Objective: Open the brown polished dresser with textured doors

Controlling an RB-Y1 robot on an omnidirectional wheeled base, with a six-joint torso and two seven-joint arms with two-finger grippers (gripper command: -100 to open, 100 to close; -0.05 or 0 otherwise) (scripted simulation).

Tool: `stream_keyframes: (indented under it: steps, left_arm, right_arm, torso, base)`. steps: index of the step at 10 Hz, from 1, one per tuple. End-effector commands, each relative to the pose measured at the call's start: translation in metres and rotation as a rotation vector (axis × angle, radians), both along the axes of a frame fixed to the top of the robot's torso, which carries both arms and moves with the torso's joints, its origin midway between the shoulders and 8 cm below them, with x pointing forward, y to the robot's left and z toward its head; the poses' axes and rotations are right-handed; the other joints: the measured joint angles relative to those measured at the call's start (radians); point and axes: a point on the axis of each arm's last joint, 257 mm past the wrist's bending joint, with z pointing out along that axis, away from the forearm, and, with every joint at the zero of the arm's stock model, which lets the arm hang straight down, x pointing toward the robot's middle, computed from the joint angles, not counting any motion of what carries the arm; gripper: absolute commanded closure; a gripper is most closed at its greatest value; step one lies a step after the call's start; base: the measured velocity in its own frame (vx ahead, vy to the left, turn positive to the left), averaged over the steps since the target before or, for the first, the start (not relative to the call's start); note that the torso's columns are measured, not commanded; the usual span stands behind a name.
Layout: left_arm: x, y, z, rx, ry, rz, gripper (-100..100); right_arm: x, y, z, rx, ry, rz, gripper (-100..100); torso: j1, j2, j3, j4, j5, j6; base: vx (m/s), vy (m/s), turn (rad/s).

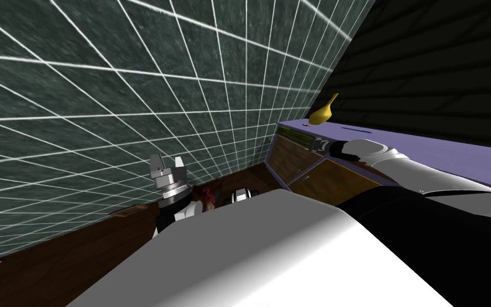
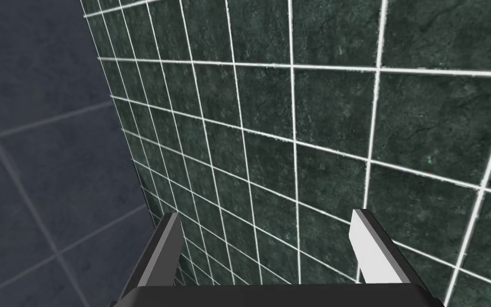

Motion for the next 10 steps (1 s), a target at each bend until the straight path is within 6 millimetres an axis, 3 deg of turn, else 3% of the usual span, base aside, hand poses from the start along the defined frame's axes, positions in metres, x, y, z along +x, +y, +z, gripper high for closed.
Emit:
stream_keyframes:
  steps: [1,2,4,5,7,8,10]
  left_arm:
    - [0.0,0.0,0.0,0.0,0.0,0.0,0]
    - [0.0,0.0,0.0,0.0,0.0,0.0,0]
    - [0.0,0.0,0.0,0.0,0.0,0.0,0]
    - [0.0,0.0,0.0,0.0,0.0,0.0,0]
    - [0.0,0.0,0.0,0.0,0.001,0.0,0]
    - [0.0,0.0,0.0,0.0,0.001,0.001,0]
    - [0.0,0.0,0.0,0.0,0.0,0.0,0]
  right_arm:
    - [-0.026,-0.043,-0.004,0.002,0.01,-0.115,-100]
    - [-0.04,-0.066,-0.003,0.002,0.008,-0.18,-100]
    - [-0.059,-0.092,-0.004,0.002,0.008,-0.257,-100]
    - [-0.063,-0.096,-0.004,0.002,0.01,-0.267,-100]
    - [-0.07,-0.104,-0.006,0.003,0.013,-0.289,-100]
    - [-0.082,-0.12,-0.003,0.0,0.008,-0.34,-100]
    - [-0.094,-0.13,-0.006,0.001,0.013,-0.37,-100]
  torso:
    - [0.0,-0.003,-0.003,-0.001,0.0,0.0]
    - [0.001,-0.008,-0.005,-0.003,0.0,-0.001]
    - [0.001,-0.004,-0.003,-0.001,0.001,-0.001]
    - [0.001,-0.001,-0.001,-0.001,0.0,-0.001]
    - [0.001,-0.009,-0.006,-0.003,0.0,0.001]
    - [0.001,-0.011,-0.008,-0.004,0.0,0.0]
    - [0.001,0.001,0.0,0.0,0.0,-0.001]
  base:
    - [-0.175,-0.05,0.446]
    - [-0.213,-0.065,0.406]
    - [-0.226,-0.033,0.451]
    - [-0.206,-0.01,0.426]
    - [-0.032,0.005,0.045]
    - [-0.131,0.011,0.301]
    - [-0.122,0.005,0.316]
